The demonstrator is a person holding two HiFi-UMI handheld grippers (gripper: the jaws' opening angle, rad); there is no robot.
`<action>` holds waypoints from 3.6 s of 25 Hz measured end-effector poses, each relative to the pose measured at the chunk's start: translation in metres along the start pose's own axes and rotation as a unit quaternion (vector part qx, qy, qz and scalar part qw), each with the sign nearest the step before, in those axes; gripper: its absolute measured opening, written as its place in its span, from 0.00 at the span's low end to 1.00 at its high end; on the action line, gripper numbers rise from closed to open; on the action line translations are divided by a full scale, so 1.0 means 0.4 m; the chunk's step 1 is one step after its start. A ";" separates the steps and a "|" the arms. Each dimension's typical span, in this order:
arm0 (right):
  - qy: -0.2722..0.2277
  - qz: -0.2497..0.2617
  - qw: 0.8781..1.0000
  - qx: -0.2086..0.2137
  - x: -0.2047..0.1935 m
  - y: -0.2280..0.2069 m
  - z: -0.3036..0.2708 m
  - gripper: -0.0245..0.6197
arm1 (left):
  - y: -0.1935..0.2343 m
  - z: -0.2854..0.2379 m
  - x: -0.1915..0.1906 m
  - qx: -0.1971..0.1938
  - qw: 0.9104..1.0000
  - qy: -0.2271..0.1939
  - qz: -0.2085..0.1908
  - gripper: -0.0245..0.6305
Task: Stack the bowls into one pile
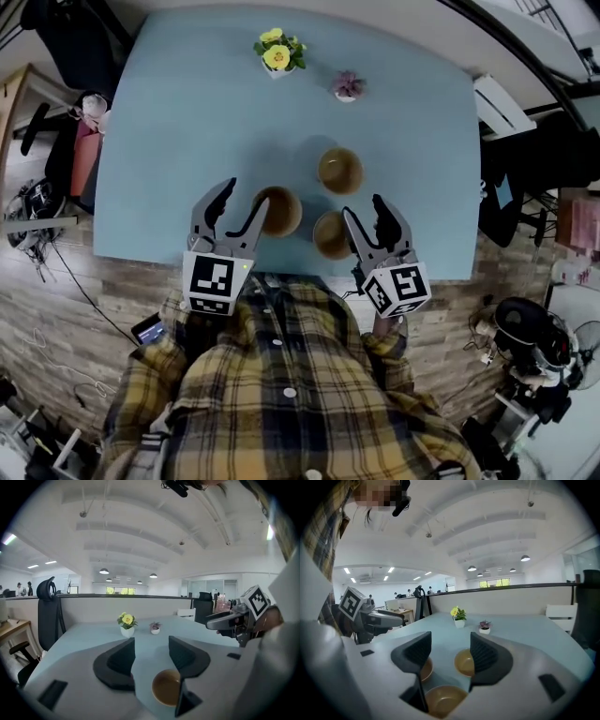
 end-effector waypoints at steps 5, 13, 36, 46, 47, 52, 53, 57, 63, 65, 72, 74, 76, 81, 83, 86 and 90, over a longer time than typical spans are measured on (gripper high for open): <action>0.027 0.001 1.000 -0.005 -0.024 -0.003 -0.002 0.41 | -0.006 -0.012 -0.005 -0.013 1.000 0.006 -0.003 0.37; 0.102 0.010 0.995 -0.011 -0.098 -0.022 -0.010 0.41 | -0.025 -0.032 -0.024 -0.025 0.999 0.024 -0.008 0.37; 0.254 -0.017 0.967 -0.026 -0.292 -0.079 -0.013 0.41 | -0.056 -0.077 -0.075 -0.047 0.997 0.061 -0.014 0.35; 0.269 -0.040 0.962 -0.035 -0.334 -0.081 -0.007 0.34 | -0.070 -0.085 -0.087 -0.058 0.996 0.067 -0.017 0.33; 0.268 -0.040 0.962 -0.036 -0.335 -0.082 -0.007 0.32 | -0.071 -0.085 -0.089 -0.059 0.996 0.067 -0.018 0.32; 0.276 -0.037 0.959 -0.047 -0.339 -0.079 0.003 0.22 | -0.080 -0.076 -0.093 -0.065 0.995 0.067 -0.019 0.26; 0.277 -0.036 0.959 -0.049 -0.339 -0.078 0.004 0.19 | -0.081 -0.074 -0.093 -0.065 0.995 0.067 -0.018 0.24; 0.280 -0.031 0.958 -0.054 -0.340 -0.072 0.008 0.15 | -0.084 -0.063 -0.094 -0.066 0.996 0.064 -0.021 0.18; 0.272 -0.038 0.960 -0.061 -0.331 -0.073 0.013 0.10 | -0.081 -0.058 -0.095 -0.063 0.996 0.062 -0.026 0.09; 0.267 -0.041 0.961 -0.063 -0.328 -0.072 0.015 0.10 | -0.080 -0.058 -0.096 -0.063 0.996 0.063 -0.028 0.07; 0.244 -0.057 0.966 -0.064 -0.314 -0.065 0.031 0.08 | -0.083 -0.046 -0.099 -0.067 0.995 0.060 -0.031 0.02; 0.236 -0.064 0.967 -0.066 -0.307 -0.067 0.036 0.07 | -0.084 -0.045 -0.098 -0.067 0.995 0.059 -0.032 0.02; 0.231 -0.065 0.968 -0.067 -0.299 -0.068 0.039 0.07 | -0.084 -0.042 -0.095 -0.066 0.996 0.058 -0.032 0.02; 0.223 -0.055 0.971 -0.064 -0.275 -0.071 0.039 0.07 | -0.079 -0.033 -0.093 -0.056 0.997 0.054 -0.028 0.02; 0.216 -0.049 0.973 -0.057 -0.259 -0.073 0.030 0.07 | -0.074 -0.026 -0.092 -0.047 0.997 0.052 -0.026 0.02; 0.210 -0.033 0.976 -0.037 -0.233 -0.075 0.001 0.07 | -0.063 -0.014 -0.092 -0.027 0.998 0.047 -0.021 0.02; 0.202 -0.003 0.979 -0.006 -0.195 -0.064 -0.050 0.07 | -0.041 0.014 -0.094 0.006 0.999 0.040 -0.009 0.02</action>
Point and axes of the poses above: the fingertips, and each gripper's own axes: z backward along the fingers, y to its left, x out of its top, the point moved 10 cm from there along z, backward along the fingers, and after that the axes turned 10 degrees about x, right-handed, at the moved point
